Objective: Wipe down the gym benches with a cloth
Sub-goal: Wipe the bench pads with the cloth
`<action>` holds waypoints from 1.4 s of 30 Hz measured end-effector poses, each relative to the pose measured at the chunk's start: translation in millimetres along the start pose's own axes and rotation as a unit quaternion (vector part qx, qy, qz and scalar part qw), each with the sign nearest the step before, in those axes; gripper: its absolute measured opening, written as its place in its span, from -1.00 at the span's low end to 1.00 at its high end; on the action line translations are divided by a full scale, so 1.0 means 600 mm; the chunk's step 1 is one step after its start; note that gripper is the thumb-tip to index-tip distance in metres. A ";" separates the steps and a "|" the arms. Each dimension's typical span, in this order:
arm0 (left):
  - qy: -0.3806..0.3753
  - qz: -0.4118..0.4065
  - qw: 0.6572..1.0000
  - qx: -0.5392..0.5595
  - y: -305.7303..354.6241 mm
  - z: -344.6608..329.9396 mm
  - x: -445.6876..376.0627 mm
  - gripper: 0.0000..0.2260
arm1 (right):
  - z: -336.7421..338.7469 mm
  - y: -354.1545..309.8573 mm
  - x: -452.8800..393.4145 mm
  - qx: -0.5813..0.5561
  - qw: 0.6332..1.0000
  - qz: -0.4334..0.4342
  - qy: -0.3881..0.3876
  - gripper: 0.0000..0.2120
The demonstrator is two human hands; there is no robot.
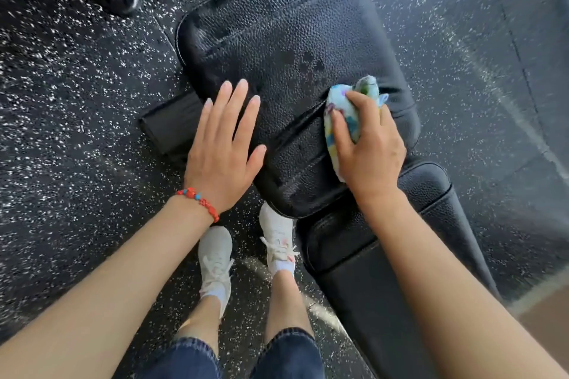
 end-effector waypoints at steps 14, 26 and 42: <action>0.011 0.062 0.998 -0.003 0.018 0.008 -0.014 -0.54 | 0.014 -0.007 -0.048 -0.049 0.997 -0.063 0.013 -0.70; 0.007 0.110 0.994 -0.022 0.009 0.008 -0.016 -0.44 | -0.037 -0.073 -0.020 -0.036 0.995 0.092 -0.030 -0.69; -0.002 0.107 0.993 -0.039 0.010 0.015 0.008 -0.39 | -0.044 -0.094 -0.040 -0.025 0.998 0.047 -0.018 -0.68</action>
Point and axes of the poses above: each hand's wrist, its own x-axis away from the middle knuckle, its own z-axis out of the back of the hand, y = z × x, the point moved 3 cm from there along -x, towards the middle knuckle, and after that the axes turned 1 degree about z, right-handed, at the moved point
